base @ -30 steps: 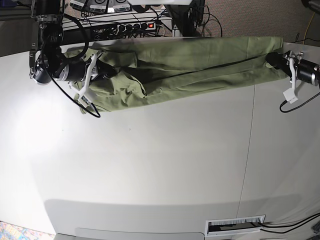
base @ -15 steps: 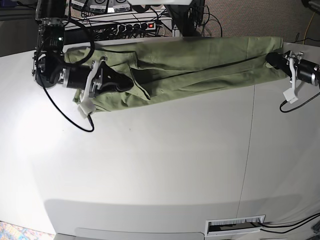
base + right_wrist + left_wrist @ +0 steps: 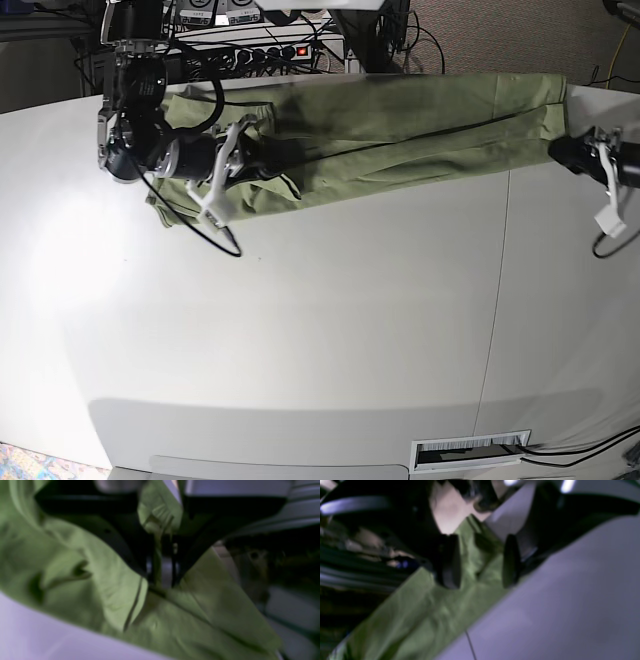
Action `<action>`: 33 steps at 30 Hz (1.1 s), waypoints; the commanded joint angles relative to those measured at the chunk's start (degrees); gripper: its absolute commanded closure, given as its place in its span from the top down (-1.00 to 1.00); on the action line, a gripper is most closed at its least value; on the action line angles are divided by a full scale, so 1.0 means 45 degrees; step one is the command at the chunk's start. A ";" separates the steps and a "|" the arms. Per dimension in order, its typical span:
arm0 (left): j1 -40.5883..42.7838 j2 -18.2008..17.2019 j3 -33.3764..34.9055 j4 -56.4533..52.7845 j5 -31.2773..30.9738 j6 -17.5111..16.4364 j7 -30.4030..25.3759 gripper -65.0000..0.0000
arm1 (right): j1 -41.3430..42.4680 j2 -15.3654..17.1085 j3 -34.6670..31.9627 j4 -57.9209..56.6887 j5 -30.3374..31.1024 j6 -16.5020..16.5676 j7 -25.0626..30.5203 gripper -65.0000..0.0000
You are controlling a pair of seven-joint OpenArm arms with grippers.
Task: Fold the T-shirt properly
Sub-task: 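Release the left gripper and move it along the folded shirt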
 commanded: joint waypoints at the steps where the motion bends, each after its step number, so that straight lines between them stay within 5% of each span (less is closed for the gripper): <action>1: -0.0126 -0.0398 -0.0597 0.0117 -0.0206 -0.0051 0.0008 -0.05 | 0.0170 0.0107 -0.0223 0.0219 -0.0073 0.0022 0.0311 -0.84; 9: 0.0389 -0.0442 -0.3337 0.0112 -0.0206 -0.0051 0.0008 -0.05 | 0.0389 -0.0010 -0.2152 0.0219 -0.1525 0.0022 0.2025 -0.84; 19: 0.2569 -0.0418 -0.3429 0.0097 -0.0206 -0.0051 0.0008 -0.05 | 0.1229 -0.1311 -0.3662 0.0219 -0.3181 0.0022 0.2157 -0.84; 33: 0.2667 -0.0311 -0.3429 -0.1622 -0.0206 -0.0051 0.0008 -0.05 | 0.1224 -0.1345 -0.3716 0.0219 -0.3186 0.0022 0.2152 -0.84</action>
